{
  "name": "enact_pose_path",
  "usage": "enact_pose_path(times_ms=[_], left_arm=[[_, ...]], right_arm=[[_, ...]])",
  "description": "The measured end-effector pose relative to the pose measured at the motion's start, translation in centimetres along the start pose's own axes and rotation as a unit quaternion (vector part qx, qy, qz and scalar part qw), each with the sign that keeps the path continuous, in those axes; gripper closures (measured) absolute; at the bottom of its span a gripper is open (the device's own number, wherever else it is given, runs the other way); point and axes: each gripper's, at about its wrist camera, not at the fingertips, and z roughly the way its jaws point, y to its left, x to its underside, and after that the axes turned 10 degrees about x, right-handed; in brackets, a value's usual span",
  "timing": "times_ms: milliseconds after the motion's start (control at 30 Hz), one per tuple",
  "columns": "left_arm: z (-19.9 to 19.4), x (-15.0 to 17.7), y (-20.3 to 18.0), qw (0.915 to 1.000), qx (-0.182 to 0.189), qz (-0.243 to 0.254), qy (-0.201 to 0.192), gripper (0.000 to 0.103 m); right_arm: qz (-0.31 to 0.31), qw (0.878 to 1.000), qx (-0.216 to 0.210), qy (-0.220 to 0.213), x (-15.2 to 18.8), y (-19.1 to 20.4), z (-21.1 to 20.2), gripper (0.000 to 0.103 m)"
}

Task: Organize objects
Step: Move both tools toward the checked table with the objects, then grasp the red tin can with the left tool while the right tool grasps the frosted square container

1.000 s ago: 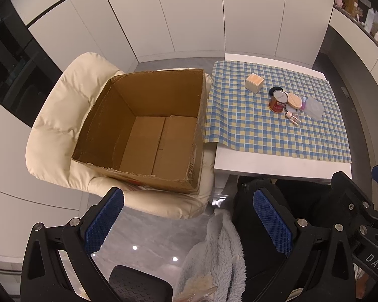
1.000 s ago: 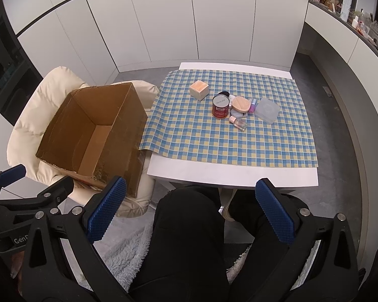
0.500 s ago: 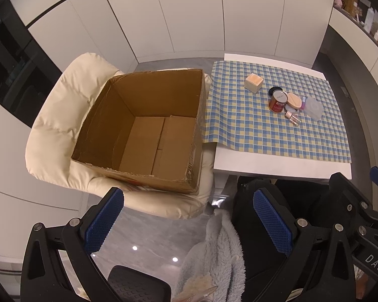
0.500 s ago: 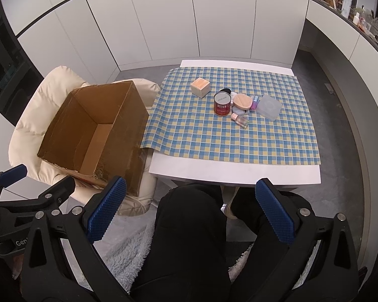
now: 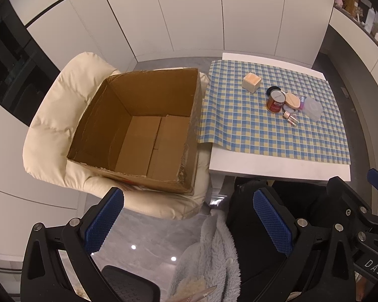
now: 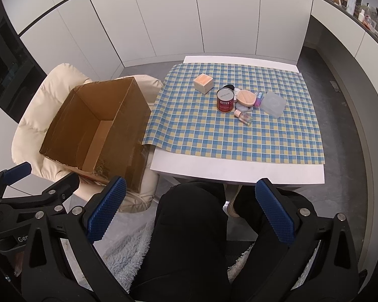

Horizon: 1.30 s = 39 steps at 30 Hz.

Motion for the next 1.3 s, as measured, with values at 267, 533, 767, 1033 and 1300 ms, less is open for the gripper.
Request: enact_pose_path(times_ms=[267, 533, 767, 1033, 1300], left_arm=[[0.0, 0.1, -2.2, 1.0000, 0.002, 0.005, -0.005, 0.000], [0.1, 0.7, -4.9, 0.9999, 0.006, 0.011, -0.001, 0.000], [-0.3, 0.7, -7.8, 0.9997, -0.008, 0.014, -0.016, 0.000], [0.8, 0.8, -11.5, 0.9993, -0.019, 0.031, -0.004, 0.000], [1.2, -1.2, -13.9, 0.9985, 0.041, -0.022, -0.029, 0.000]], right_arm=[[0.005, 1.000, 0.005, -0.009, -0.5, -2.0, -0.2, 0.000], [-0.007, 1.000, 0.000, -0.018, -1.0, -5.3, -0.5, 0.000], [0.008, 0.999, 0.010, -0.033, -1.4, -9.5, -0.4, 0.000], [0.024, 0.999, 0.021, -0.030, -1.2, -14.5, 0.9, 0.000], [0.041, 0.997, 0.037, -0.049, -1.7, -19.2, 1.4, 0.000]])
